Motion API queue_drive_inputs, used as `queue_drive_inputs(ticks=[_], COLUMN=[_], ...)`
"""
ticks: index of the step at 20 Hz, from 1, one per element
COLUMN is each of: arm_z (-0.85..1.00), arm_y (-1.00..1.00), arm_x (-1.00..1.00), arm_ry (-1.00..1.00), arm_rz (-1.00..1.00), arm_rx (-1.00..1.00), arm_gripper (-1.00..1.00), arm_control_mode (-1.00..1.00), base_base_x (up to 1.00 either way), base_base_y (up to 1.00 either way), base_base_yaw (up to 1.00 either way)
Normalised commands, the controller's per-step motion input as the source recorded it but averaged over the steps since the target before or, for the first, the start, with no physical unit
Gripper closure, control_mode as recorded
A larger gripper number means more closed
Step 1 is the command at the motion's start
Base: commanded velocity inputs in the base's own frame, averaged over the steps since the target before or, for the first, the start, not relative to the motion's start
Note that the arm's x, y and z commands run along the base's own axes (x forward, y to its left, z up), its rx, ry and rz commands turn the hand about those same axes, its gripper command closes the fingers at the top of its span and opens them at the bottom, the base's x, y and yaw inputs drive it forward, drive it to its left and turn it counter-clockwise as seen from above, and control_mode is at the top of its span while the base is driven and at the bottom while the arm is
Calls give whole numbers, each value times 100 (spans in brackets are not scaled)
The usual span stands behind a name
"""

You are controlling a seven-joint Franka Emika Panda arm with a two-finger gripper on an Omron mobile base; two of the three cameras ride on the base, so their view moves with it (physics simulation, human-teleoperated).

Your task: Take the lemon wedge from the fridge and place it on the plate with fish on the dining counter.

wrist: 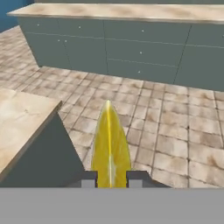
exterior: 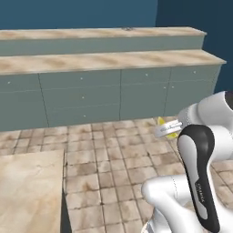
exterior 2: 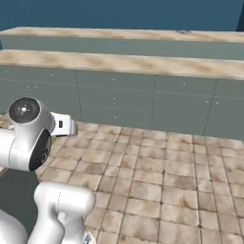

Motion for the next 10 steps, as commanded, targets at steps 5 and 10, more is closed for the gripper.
queue_drive_inputs(ticks=[5, 10], arm_z=[0, 0], arm_y=[0, 0], arm_x=[0, 0], arm_ry=[0, 0], arm_rz=[0, 0], arm_rx=[0, 0], arm_gripper=[100, 100], arm_control_mode=[100, 100], base_base_x=[100, 100], base_base_y=[13, 7], base_base_yaw=[18, 39])
